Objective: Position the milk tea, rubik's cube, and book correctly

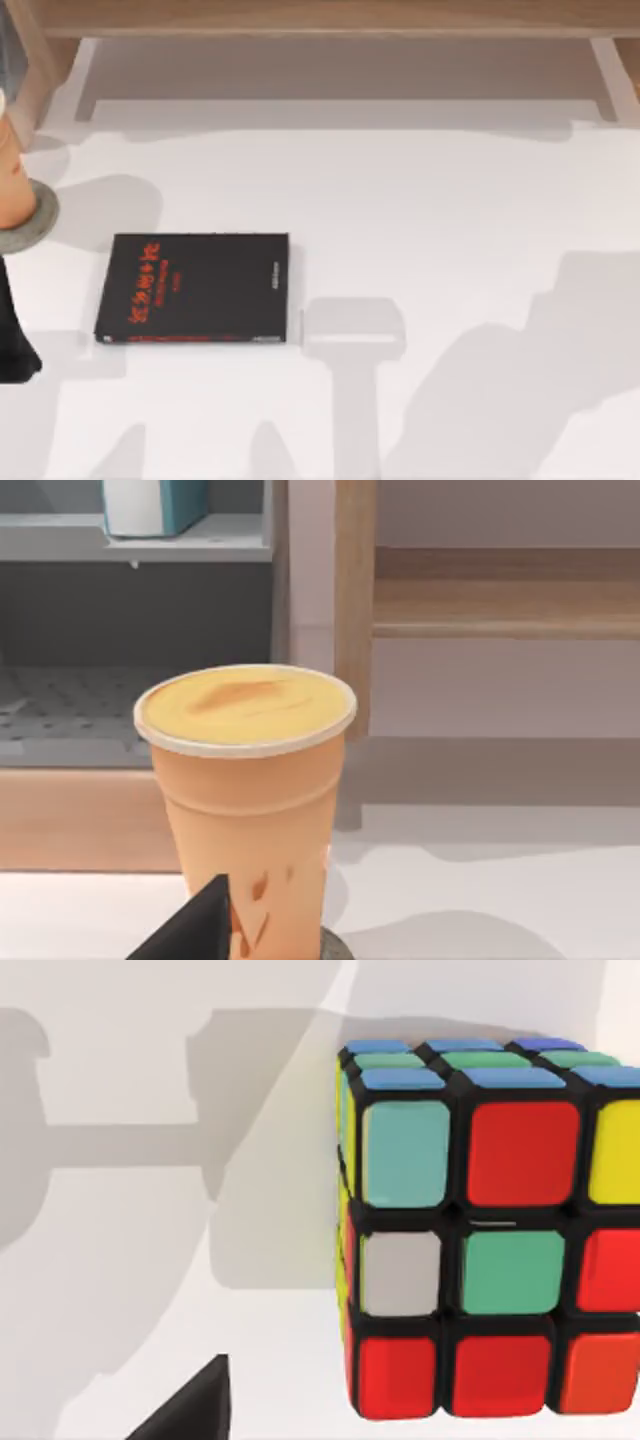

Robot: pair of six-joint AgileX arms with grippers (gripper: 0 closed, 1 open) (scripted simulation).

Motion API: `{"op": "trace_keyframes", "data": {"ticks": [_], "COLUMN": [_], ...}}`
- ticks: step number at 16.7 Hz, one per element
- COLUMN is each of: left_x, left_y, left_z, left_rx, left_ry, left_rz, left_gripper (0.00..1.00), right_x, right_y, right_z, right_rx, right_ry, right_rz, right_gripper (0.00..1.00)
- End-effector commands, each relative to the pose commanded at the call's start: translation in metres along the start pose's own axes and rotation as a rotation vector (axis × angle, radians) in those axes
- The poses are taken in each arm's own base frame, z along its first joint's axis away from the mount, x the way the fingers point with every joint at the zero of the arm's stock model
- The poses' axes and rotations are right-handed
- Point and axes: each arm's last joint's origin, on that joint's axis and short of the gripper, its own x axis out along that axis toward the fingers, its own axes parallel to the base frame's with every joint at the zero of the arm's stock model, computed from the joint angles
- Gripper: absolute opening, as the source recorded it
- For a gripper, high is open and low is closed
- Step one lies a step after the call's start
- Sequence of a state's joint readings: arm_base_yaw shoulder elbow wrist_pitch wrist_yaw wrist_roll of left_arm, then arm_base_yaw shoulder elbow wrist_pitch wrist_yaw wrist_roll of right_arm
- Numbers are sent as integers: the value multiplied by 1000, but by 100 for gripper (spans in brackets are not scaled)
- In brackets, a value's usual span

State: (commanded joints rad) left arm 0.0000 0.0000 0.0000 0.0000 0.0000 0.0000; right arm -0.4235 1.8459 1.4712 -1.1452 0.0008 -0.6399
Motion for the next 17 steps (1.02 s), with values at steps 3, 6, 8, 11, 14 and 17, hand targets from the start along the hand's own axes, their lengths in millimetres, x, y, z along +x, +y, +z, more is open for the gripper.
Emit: {"op": "trace_keyframes", "data": {"ticks": [3,6,8,11,14,17], "left_x": [0,0,0,0,0,0], "left_y": [0,0,0,0,0,0], "left_z": [0,0,0,0,0,0], "left_rx": [0,0,0,0,0,0], "left_ry": [0,0,0,0,0,0], "left_rz": [0,0,0,0,0,0], "left_gripper": [100,100,100,100,100,100], "right_x": [8,8,8,21,48,68], "right_y": [-10,-10,-9,-9,-10,-9], "right_z": [5,5,6,5,5,2], "right_rx": [-8,-8,-12,-8,-8,-8], "right_ry": [39,41,39,46,33,40], "right_rz": [30,31,29,35,25,31], "right_gripper": [100,100,100,100,100,100]}}
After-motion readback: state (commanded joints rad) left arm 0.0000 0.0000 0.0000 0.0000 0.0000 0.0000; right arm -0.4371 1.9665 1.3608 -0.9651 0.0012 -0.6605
